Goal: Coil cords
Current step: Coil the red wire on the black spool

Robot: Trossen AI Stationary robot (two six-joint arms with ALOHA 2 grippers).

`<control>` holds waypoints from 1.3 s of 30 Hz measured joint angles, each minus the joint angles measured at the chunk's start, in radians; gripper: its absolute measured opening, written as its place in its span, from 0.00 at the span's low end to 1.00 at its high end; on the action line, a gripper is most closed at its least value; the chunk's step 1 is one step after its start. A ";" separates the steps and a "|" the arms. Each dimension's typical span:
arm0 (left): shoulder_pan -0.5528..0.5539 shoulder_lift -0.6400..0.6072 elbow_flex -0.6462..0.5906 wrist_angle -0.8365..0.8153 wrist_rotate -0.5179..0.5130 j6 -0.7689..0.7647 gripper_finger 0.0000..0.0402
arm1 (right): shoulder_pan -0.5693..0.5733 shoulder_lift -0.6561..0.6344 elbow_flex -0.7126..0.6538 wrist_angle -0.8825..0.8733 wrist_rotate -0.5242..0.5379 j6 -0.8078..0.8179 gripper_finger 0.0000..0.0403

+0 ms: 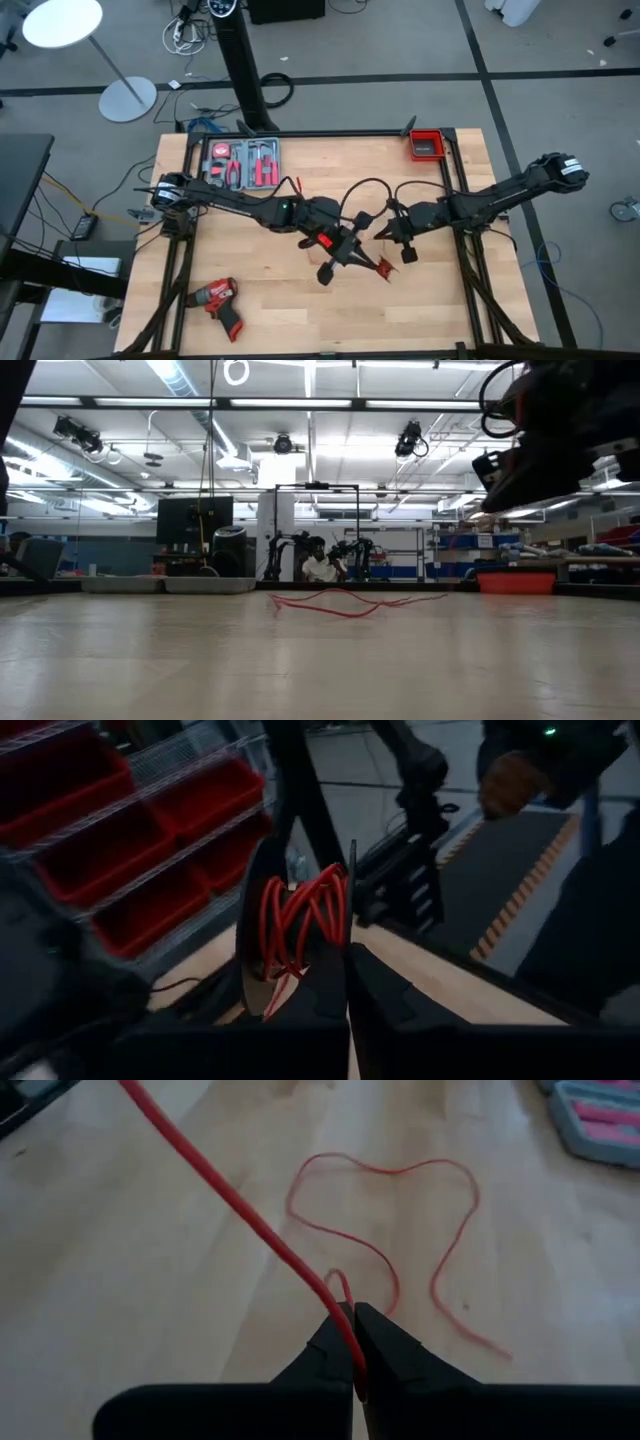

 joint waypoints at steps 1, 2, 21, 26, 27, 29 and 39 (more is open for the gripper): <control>0.004 0.011 0.000 0.003 0.028 -0.009 0.00 | -0.013 0.008 0.000 0.018 -0.002 -0.005 0.00; 0.009 0.025 0.001 0.019 0.048 -0.025 0.00 | -0.024 0.018 0.002 0.035 -0.005 -0.008 0.00; 0.059 0.121 -0.009 -0.165 0.105 -0.143 0.00 | -0.035 0.032 0.157 -0.037 0.063 -0.062 0.00; 0.072 0.120 -0.064 -0.148 -0.028 -0.157 0.00 | 0.008 0.031 0.169 -0.039 0.064 -0.025 0.00; 0.075 0.121 -0.078 -0.138 -0.048 -0.159 0.00 | 0.016 0.031 0.169 -0.041 0.065 -0.020 0.00; 0.081 0.121 -0.097 -0.099 -0.073 -0.170 0.00 | 0.027 0.031 0.169 -0.049 0.079 -0.012 0.00; 0.089 0.120 -0.118 -0.161 -0.114 -0.206 0.00 | 0.068 0.017 0.168 -0.142 0.145 0.035 0.00</control>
